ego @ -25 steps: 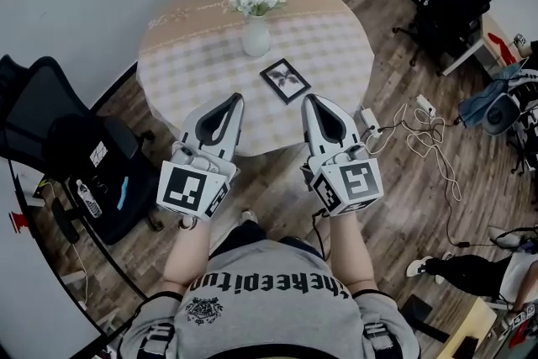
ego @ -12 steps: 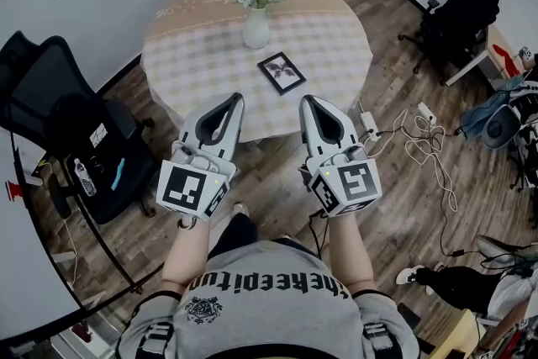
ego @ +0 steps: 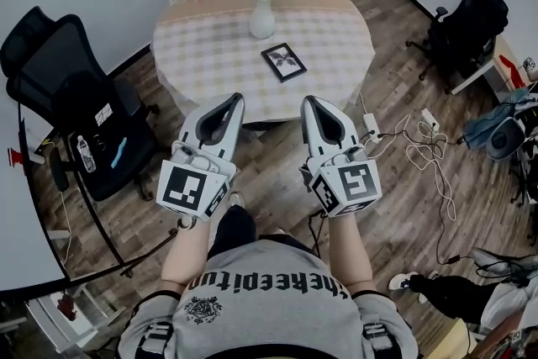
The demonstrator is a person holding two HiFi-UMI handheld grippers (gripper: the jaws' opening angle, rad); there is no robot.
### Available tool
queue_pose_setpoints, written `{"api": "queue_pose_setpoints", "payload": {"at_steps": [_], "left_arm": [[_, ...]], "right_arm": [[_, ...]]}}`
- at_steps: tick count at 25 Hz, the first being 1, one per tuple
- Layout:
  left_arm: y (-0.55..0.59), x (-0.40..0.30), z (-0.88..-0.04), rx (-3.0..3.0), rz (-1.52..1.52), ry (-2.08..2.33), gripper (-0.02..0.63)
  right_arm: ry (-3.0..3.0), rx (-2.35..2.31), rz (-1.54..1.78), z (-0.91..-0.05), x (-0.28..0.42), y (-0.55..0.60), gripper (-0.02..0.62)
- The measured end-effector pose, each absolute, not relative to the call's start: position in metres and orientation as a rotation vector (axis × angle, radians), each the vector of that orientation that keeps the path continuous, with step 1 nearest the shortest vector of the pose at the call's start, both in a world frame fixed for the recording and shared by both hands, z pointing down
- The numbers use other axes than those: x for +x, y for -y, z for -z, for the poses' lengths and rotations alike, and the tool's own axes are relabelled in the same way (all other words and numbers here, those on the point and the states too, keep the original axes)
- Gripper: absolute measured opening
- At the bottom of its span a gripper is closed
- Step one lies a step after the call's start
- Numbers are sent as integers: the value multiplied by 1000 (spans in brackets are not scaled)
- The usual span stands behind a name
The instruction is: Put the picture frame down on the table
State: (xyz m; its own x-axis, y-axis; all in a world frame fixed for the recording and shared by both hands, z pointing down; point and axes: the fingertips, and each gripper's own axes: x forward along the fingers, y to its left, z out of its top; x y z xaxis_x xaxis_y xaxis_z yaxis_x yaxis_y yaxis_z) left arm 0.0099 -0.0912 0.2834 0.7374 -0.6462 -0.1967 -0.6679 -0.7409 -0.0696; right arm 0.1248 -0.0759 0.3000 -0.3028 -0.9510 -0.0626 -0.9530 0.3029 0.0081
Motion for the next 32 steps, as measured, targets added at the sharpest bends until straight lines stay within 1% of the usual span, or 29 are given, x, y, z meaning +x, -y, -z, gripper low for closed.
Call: {"api": "queue_pose_setpoints", "payload": {"at_steps": [17, 32], "left_arm": [[15, 5, -285, -2737, -244, -1164, 15], [0, 16, -281, -2731, -251, -1151, 15]], "right_arm": [[-2521, -1775, -69, -305, 130, 6, 5], [-2493, -1790, -73, -303, 146, -11, 5]]}}
